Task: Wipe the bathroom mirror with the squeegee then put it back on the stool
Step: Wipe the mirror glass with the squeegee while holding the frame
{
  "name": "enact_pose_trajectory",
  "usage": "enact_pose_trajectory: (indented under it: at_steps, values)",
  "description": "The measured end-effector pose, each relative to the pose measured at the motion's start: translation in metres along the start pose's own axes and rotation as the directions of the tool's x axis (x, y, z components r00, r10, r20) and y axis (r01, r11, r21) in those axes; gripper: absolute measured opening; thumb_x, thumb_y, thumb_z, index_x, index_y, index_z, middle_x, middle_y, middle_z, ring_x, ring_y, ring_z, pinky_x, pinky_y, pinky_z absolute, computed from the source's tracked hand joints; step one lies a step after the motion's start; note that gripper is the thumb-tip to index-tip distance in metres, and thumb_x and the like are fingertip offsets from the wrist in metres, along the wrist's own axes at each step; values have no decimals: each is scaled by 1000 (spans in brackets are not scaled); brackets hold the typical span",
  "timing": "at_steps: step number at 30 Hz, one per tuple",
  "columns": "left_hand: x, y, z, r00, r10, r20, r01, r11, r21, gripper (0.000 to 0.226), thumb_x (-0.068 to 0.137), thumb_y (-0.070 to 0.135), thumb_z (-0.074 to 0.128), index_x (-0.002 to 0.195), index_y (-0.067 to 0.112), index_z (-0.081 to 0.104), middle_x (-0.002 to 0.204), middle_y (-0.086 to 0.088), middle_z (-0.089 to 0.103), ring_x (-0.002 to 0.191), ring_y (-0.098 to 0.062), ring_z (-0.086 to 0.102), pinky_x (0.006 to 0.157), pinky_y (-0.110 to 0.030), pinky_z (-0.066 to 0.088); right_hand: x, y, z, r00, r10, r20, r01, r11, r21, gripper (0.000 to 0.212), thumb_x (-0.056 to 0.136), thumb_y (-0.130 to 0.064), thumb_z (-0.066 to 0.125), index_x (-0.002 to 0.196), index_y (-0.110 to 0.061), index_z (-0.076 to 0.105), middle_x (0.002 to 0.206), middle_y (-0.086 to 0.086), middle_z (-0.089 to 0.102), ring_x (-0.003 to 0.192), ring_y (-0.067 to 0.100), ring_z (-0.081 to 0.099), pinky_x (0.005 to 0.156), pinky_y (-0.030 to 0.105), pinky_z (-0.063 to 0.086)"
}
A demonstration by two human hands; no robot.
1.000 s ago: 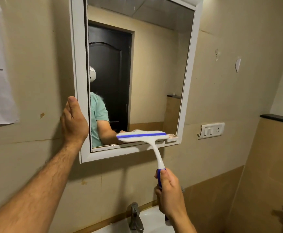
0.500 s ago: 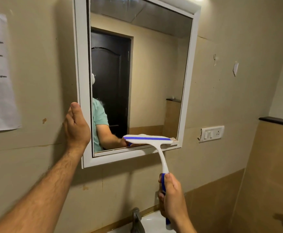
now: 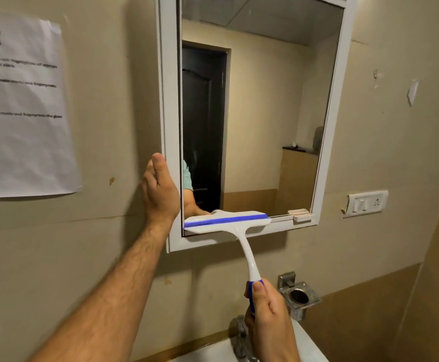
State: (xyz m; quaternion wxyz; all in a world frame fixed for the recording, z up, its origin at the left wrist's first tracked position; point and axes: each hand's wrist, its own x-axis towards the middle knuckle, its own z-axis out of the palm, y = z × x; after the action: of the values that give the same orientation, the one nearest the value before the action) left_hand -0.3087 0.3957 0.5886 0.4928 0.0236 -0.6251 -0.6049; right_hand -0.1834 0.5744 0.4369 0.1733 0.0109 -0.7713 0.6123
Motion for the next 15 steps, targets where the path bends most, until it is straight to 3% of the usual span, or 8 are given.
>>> enact_pose_trajectory:
  at_steps: [2, 4, 9, 13, 15]
  values:
    - [-1, 0, -1, 1000, 17, 15, -17, 1000, -5, 67, 94, 56, 21, 132, 10, 51, 132, -11, 54, 114, -11, 42, 76, 7, 20, 2, -5, 2, 1000, -14, -3, 14, 999, 35, 35, 100, -38, 36, 75, -21, 54, 48, -4, 38, 50, 16, 37, 55, 36, 31]
    - [-2, -1, -1, 1000, 18, 26, -18, 1000, 3, 68, 94, 57, 20, 133, 11, 50, 133, -9, 53, 113, -8, 42, 70, 10, 17, 6, -12, 5, 999, -47, -10, 48, 998, 47, 36, 100, -41, 34, 74, -25, 52, 48, -3, 37, 49, 16, 36, 53, 35, 30]
    - [0, -3, -2, 998, 37, 41, -37, 999, -16, 71, 92, 61, 18, 133, 13, 50, 133, -6, 53, 117, -12, 45, 88, -14, 26, 8, -9, 14, 998, -59, -38, 59, 998, 9, 35, 99, -39, 35, 81, -16, 54, 53, -1, 40, 52, 19, 40, 56, 37, 35]
    - [2, -6, -2, 998, 57, 35, -56, 998, -28, 71, 92, 61, 19, 130, 12, 53, 130, -7, 56, 113, -11, 45, 86, -6, 25, 7, 4, 14, 995, -70, -67, 67, 997, -38, 34, 100, -32, 37, 79, -12, 55, 51, -2, 39, 50, 20, 42, 56, 36, 34]
    - [2, -5, -2, 998, 55, 40, -54, 998, -28, 71, 91, 61, 19, 128, 12, 55, 128, -8, 57, 113, -13, 46, 86, -9, 26, 5, 11, 14, 996, -62, -67, 57, 996, -67, 33, 100, -28, 38, 79, -10, 55, 53, 1, 40, 53, 22, 43, 58, 36, 34]
